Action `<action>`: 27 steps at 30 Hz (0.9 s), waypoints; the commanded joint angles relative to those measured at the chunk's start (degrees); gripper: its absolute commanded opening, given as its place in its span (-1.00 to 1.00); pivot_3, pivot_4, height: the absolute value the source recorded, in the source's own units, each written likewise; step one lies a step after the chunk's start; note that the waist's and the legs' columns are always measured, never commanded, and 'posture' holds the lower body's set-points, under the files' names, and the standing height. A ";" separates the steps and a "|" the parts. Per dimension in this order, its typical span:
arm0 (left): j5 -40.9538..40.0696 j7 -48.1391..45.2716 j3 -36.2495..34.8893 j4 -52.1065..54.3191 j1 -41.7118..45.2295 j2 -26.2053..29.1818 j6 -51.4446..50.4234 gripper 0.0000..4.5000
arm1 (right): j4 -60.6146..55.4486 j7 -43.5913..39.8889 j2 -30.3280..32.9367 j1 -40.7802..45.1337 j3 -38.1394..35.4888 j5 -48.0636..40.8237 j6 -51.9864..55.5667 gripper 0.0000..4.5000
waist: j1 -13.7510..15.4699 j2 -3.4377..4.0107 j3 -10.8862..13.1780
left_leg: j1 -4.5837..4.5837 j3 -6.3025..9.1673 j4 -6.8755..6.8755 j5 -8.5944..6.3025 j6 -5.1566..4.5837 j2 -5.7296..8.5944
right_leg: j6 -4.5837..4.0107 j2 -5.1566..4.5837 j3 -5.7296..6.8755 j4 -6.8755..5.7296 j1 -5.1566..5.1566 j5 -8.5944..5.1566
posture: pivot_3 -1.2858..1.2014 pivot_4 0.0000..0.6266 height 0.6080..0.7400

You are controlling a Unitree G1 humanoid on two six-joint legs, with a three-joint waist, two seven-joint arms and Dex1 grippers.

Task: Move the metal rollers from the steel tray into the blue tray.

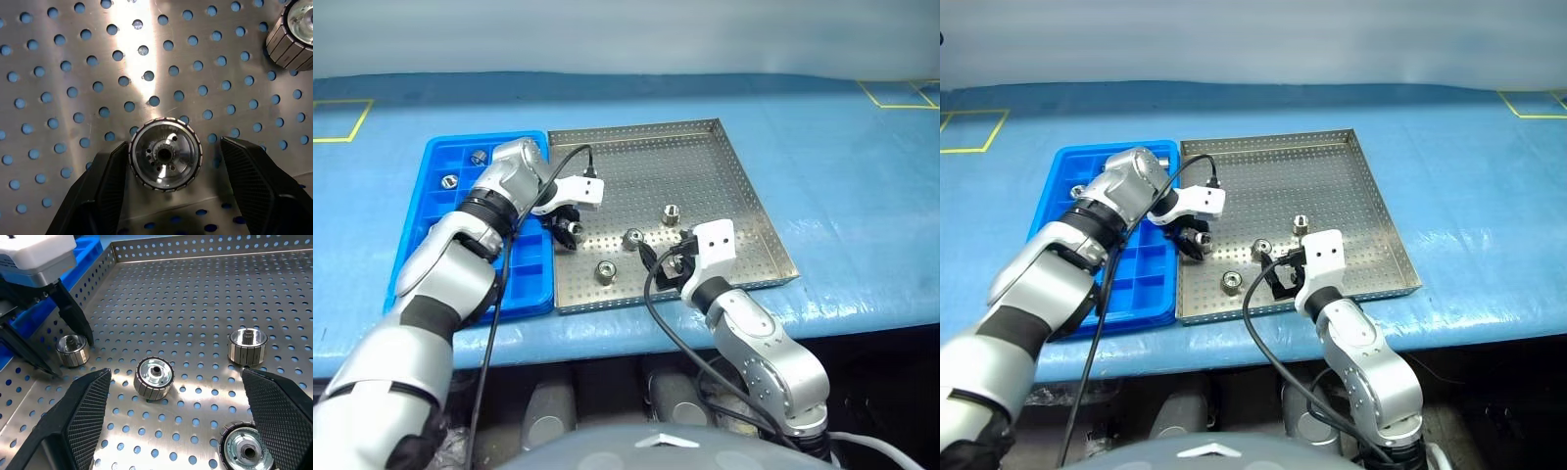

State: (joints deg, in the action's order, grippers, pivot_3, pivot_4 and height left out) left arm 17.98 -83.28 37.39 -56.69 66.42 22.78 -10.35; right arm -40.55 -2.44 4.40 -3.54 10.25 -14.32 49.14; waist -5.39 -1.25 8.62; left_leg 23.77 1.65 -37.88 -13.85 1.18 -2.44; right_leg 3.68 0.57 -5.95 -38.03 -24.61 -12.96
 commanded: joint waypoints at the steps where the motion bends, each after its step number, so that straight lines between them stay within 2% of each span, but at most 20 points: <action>1: 1.22 0.43 -1.16 -2.13 1.51 -1.20 1.10 0.08 | -1.99 0.47 -0.36 -0.34 -0.39 0.19 -1.24 1.00 | -0.14 0.00 0.00 | 0.00 0.00 -0.01 0.00 0.00 0.00 | 0.00 0.00 0.00 -0.01 0.00 0.00 | -0.06 -0.52 1.00; 3: 1.56 0.45 -1.28 -2.72 1.62 -1.46 1.71 -0.20 | -2.17 0.61 -0.30 -0.62 -0.56 0.23 -1.25 1.00 | -0.36 0.00 0.00 | -0.01 0.00 -0.02 0.00 0.00 0.00 | 0.01 0.00 -0.01 -0.02 0.00 0.00 | -0.07 -0.52 1.00; 4: 1.36 0.78 -1.83 -2.85 1.76 -1.61 1.83 -0.24 | -2.22 0.65 -0.28 -0.66 -0.63 0.24 -1.23 1.00 | -0.43 0.00 0.00 | -0.02 0.00 -0.02 0.00 0.00 0.00 | 0.01 0.00 -0.01 -0.03 0.01 0.00 | -0.07 -0.52 1.00; 10: -3.55 5.80 -10.44 -0.24 2.20 -1.41 -0.44 -0.24 | -2.59 0.42 0.05 -0.83 -0.67 0.25 -0.96 1.00 | -0.66 -0.01 0.01 | 0.00 0.02 -0.13 0.00 0.00 0.00 | 0.06 0.00 -0.01 -0.08 0.02 0.03 | -0.05 -0.52 1.00; 13: -7.36 10.66 -17.05 6.16 -0.78 0.77 -3.95 -0.24 | -2.38 0.13 0.22 -0.44 -0.40 0.09 -0.53 1.00 | -0.94 0.00 0.01 | 0.02 0.03 -0.12 0.00 0.00 0.00 | 0.07 -0.01 -0.01 -0.08 0.01 0.04 | -0.04 -0.52 1.00; 15: -8.83 13.66 -20.37 12.25 -3.88 2.21 -7.23 -0.24 | -2.35 -0.13 0.37 -0.32 -0.37 -0.08 -0.35 1.00 | -1.41 0.01 0.01 | 0.00 0.02 -0.05 0.00 0.00 -0.03 | 0.07 0.01 -0.02 -0.08 0.00 0.04 | -0.03 -0.52 1.00; 20: -13.35 25.86 -32.09 35.19 -16.69 5.10 -18.03 -0.24 | -1.30 -1.37 1.03 0.94 0.32 -0.50 0.21 1.00 | -1.39 0.08 0.03 | -0.10 0.05 0.04 0.00 -0.01 -0.11 | -0.03 0.05 -0.02 -0.19 -0.02 -0.02 | 0.02 -0.52 1.00; 23: -16.34 37.17 -42.61 52.15 -27.98 3.10 -21.84 -0.24 | 1.66 -2.89 1.04 2.98 1.58 -0.60 -0.46 1.00 | -0.60 0.08 0.03 | -0.11 0.12 0.03 0.01 0.01 -0.11 | -0.06 0.04 0.06 -0.24 -0.01 -0.03 | 0.05 -0.52 1.00; 27: -17.38 46.39 -48.85 65.41 -37.52 1.12 -25.44 -0.24 | 4.42 -5.41 2.21 5.29 3.34 -0.56 -0.94 1.00 | 1.69 0.06 0.03 | -0.13 0.13 -0.06 0.02 0.03 -0.09 | -0.30 0.02 0.09 -0.26 0.04 0.13 | 0.10 -0.52 1.00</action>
State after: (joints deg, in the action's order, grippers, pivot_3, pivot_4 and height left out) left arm 1.50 -40.81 -8.07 1.61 30.55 24.31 -34.35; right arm -35.89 -6.38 6.40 0.54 12.73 -14.38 49.27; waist -3.70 -1.19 8.65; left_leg 23.62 1.77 -37.94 -13.82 1.22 -2.52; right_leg 3.39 0.58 -5.87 -38.30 -24.55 -12.82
